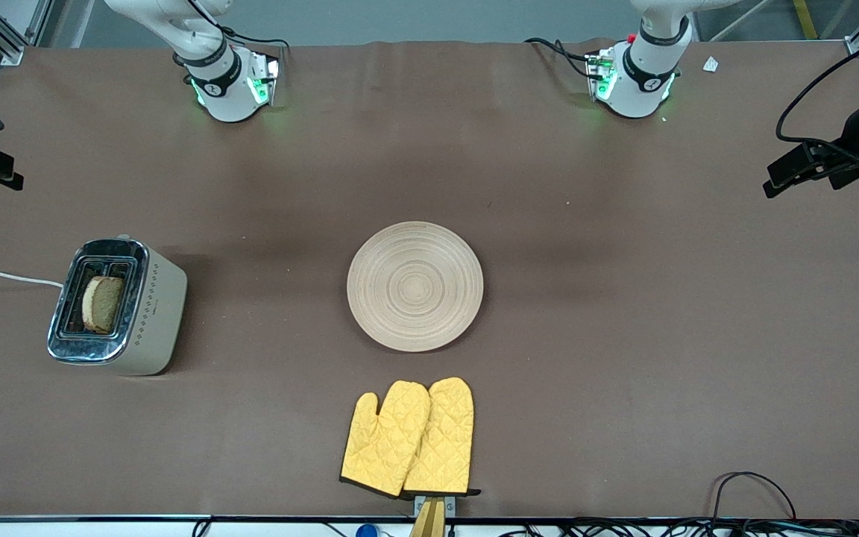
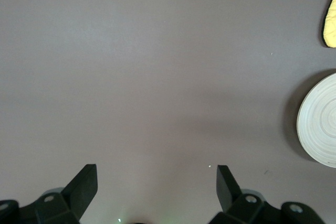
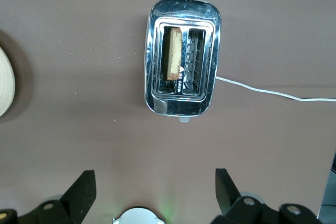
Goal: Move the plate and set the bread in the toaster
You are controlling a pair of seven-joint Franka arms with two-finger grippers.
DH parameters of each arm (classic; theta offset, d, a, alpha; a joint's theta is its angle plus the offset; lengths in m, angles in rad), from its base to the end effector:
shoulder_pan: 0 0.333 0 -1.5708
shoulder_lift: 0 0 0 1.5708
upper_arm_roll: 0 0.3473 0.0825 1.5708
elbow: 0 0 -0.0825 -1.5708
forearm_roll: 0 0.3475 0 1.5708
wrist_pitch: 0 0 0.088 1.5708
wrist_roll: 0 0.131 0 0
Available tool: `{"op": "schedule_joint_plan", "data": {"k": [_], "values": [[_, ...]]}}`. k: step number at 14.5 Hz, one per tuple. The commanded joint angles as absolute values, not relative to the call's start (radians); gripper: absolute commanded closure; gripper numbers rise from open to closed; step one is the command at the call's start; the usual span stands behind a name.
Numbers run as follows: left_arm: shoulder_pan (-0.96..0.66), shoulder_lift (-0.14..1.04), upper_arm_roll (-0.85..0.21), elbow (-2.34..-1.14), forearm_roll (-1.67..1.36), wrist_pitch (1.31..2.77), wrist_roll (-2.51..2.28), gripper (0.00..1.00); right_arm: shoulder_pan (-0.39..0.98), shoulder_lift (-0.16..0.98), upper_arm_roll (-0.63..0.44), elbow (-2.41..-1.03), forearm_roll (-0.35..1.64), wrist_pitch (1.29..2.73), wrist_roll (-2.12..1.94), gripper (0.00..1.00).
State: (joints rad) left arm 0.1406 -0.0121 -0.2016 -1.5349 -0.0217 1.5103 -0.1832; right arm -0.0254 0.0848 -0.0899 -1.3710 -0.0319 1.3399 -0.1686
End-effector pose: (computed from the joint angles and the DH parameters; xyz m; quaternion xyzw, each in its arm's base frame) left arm 0.5067 -0.0347 0.6482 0.9981 0.0605 -0.0075 0.0088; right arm 0.5158 -0.0619 0.6539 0.9979 0.0238 -0.0599 0.0111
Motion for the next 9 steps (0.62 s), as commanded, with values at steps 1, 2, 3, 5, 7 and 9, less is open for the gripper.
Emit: {"op": "schedule_joint_plan", "data": {"k": [1,2,3,5,7,9], "values": [[0.133,-0.014,-0.201,-1.511,-0.014,1.506,-0.175,0.00,-0.034,0.060,-0.084,-1.394,0.003,1.351,-0.186,0.00],[0.132,-0.012,-0.201,-1.511,-0.002,1.506,-0.173,0.00,-0.032,0.060,-0.084,-1.394,0.003,1.353,-0.184,0.00],[0.130,-0.012,-0.201,-1.511,0.008,1.506,-0.173,0.00,-0.031,0.060,-0.083,-1.394,0.005,1.354,-0.186,0.00],[0.127,-0.012,-0.207,-1.511,0.009,1.506,-0.170,0.00,-0.032,0.061,-0.083,-1.394,0.005,1.367,-0.186,0.00],[0.123,-0.009,-0.222,-1.511,0.009,1.506,-0.134,0.00,-0.035,0.063,-0.083,-1.394,0.005,1.380,-0.186,0.00],[0.126,0.000,-0.236,-1.511,0.009,1.506,-0.124,0.00,-0.032,0.063,-0.083,-1.394,0.005,1.393,-0.186,0.00]]}}
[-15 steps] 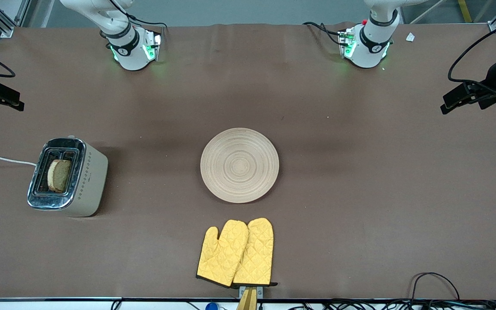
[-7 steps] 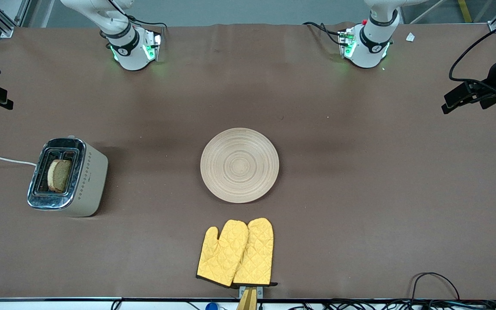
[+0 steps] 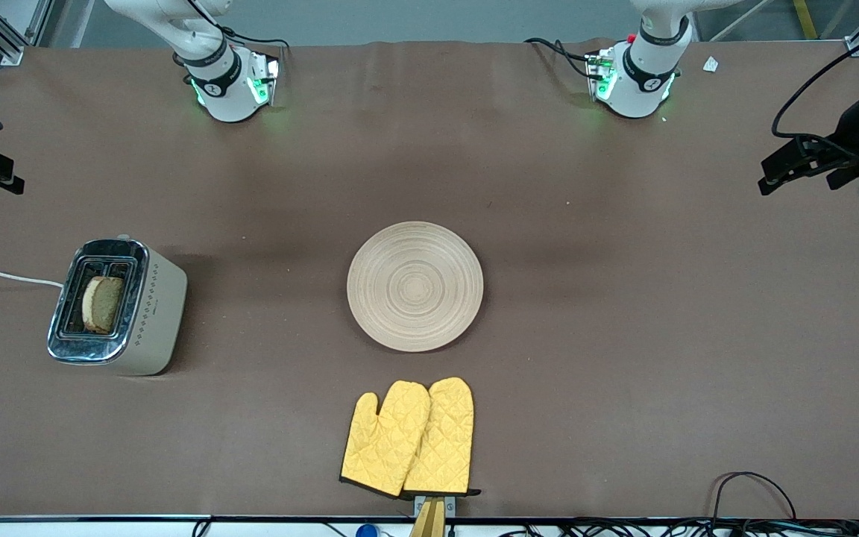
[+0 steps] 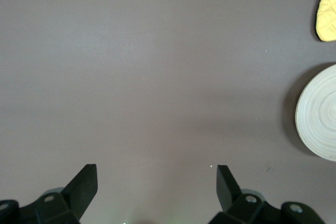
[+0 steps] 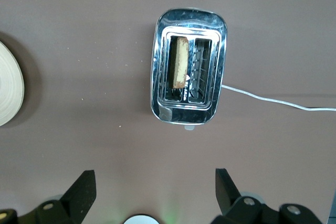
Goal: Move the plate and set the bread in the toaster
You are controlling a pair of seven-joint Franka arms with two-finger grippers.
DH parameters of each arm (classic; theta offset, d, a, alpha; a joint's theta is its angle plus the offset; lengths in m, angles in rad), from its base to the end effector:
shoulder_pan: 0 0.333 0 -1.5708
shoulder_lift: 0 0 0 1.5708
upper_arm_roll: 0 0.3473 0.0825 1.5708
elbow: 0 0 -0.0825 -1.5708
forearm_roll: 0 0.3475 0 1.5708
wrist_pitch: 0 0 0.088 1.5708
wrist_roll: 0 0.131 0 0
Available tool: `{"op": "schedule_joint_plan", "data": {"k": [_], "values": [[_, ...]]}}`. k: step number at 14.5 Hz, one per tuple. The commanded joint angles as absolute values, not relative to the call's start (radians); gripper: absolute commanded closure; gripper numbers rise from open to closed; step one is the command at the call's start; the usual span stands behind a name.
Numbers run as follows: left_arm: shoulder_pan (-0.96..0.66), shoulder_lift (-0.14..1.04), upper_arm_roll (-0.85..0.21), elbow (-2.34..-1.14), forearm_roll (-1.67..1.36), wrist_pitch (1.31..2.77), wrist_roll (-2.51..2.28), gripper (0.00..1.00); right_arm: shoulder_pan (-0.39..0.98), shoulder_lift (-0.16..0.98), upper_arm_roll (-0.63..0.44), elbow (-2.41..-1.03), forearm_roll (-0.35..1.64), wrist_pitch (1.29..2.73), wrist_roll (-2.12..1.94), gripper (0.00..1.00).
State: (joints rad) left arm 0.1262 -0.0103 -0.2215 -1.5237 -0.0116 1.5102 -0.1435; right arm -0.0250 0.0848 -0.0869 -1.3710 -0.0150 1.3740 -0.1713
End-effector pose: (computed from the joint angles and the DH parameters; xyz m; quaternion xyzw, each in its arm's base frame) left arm 0.5062 -0.0507 0.6520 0.9997 0.0238 -0.0023 0.0044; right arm 0.5210 -0.0582 0.6563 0.9987 0.0285 -0.0419 0.0052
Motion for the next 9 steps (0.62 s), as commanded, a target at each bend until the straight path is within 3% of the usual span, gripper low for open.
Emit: {"op": "schedule_joint_plan", "data": {"k": [1,9], "values": [[0.126,-0.002,-0.238,-1.511,0.009,1.506,-0.124,0.00,-0.028,0.061,-0.081,-1.394,0.003,1.393,-0.184,0.00],[0.126,-0.002,-0.239,-1.511,0.043,1.506,-0.124,0.00,-0.035,0.063,-0.083,-1.396,0.003,1.416,-0.186,0.00]]}}
